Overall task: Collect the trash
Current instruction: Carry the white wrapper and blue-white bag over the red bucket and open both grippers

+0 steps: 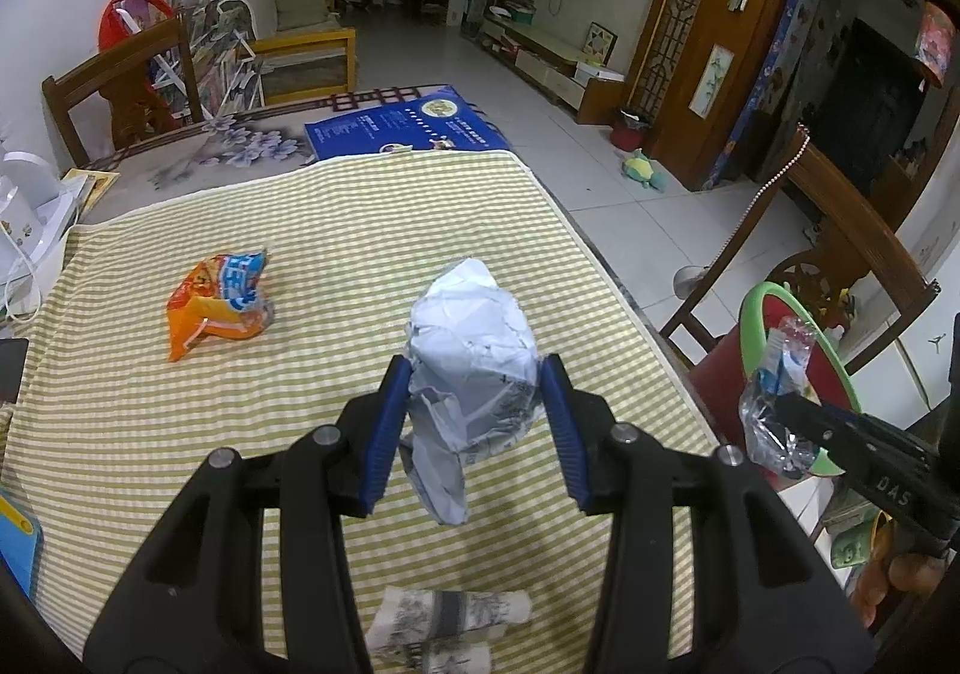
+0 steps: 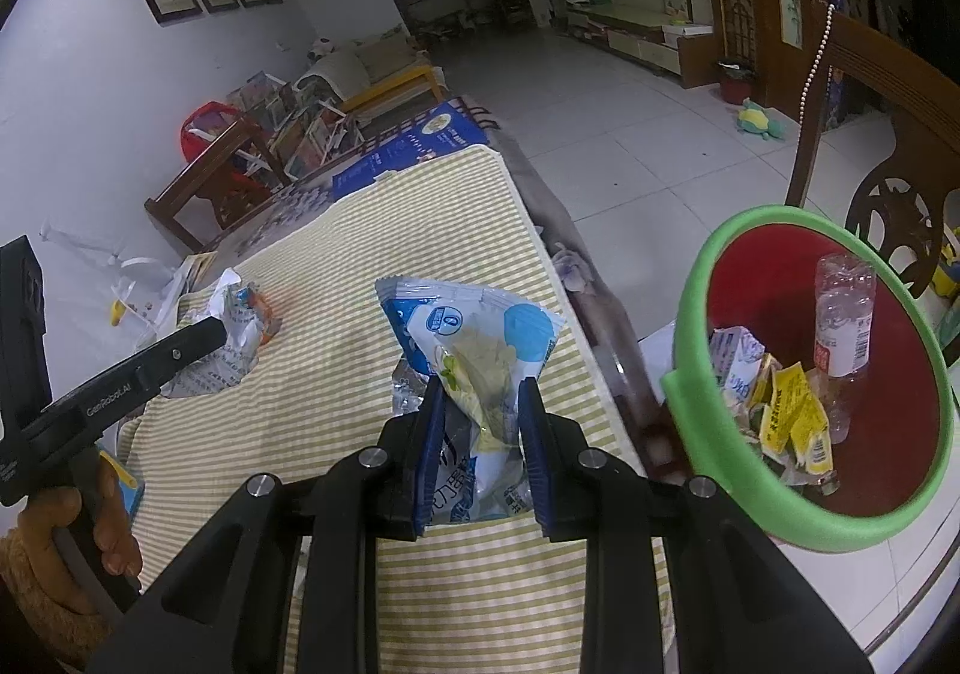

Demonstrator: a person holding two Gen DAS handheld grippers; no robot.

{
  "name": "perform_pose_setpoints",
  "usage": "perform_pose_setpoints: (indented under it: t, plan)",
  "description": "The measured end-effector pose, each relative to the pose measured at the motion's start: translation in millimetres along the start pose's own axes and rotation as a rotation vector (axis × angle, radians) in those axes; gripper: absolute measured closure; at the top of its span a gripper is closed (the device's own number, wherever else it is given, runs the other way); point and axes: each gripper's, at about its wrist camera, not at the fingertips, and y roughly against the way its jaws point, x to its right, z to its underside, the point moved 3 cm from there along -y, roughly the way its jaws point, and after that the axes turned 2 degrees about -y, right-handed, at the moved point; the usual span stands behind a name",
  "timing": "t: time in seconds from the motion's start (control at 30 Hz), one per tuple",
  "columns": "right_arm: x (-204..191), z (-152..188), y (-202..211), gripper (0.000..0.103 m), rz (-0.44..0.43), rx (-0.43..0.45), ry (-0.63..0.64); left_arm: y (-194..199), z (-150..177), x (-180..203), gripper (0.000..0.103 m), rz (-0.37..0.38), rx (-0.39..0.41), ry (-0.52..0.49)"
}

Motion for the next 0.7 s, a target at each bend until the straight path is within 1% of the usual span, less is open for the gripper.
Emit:
perform_pose_setpoints:
  t: [0.3, 0.47, 0.7]
  plan:
    - [31, -9, 3, 0.079, -0.002, 0.005, -0.017, -8, -6, 22, 0.06, -0.002, -0.003, -0.014]
    - [45, -13, 9, 0.079, 0.006, 0.019, -0.027, -9, -12, 42, 0.06, 0.009, 0.011, -0.038]
    - [67, -19, 17, 0.079, 0.015, 0.034, -0.048, -15, -17, 64, 0.06, 0.019, 0.007, -0.059]
